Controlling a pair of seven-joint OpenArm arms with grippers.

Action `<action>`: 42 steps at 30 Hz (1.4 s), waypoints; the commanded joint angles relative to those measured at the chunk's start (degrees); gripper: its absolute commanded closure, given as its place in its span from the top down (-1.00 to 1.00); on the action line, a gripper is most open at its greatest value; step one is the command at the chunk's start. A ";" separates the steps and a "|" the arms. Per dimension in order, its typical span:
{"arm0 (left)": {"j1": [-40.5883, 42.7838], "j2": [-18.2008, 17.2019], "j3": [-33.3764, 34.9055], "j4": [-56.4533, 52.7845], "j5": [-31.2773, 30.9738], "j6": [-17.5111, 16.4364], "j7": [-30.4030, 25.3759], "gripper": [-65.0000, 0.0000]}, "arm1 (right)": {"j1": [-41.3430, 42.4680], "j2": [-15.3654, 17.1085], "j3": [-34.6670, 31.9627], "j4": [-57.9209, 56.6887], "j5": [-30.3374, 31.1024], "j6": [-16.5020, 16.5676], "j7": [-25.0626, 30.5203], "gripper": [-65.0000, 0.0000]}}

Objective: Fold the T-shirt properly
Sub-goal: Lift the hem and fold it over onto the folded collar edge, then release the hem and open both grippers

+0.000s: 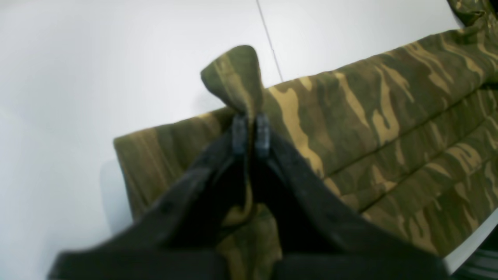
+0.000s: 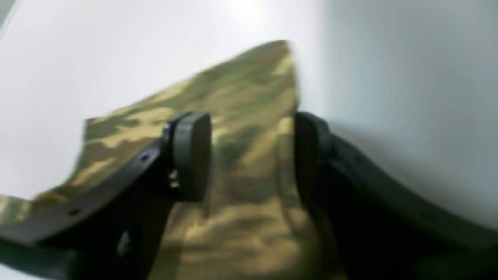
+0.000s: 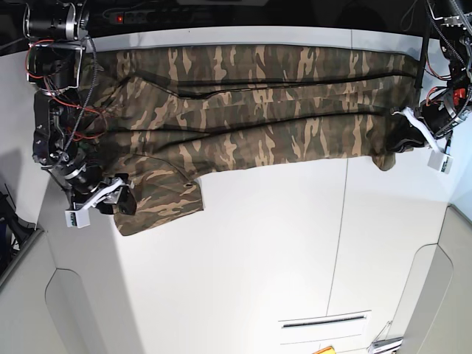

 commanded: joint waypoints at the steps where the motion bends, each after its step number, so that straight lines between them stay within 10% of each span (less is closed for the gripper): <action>1: -0.44 -1.11 -0.48 0.85 -0.98 -0.49 -1.05 -1.00 | 0.90 -0.09 -0.07 0.48 -0.17 0.00 -1.03 -0.06; 6: -0.44 -1.11 -0.48 0.85 -0.94 -0.49 -1.05 -1.00 | 0.90 -1.33 -0.04 0.63 -0.13 0.02 -1.03 -1.00; 21: 1.70 -1.31 -3.87 5.68 -0.81 -0.49 -0.02 -1.00 | -9.09 -1.49 11.28 29.49 18.49 1.51 -28.72 -1.00; 42: 14.58 -1.27 -10.51 18.12 -1.44 -0.49 4.02 -1.00 | -36.28 -1.53 25.14 52.13 31.39 2.14 -34.71 -1.00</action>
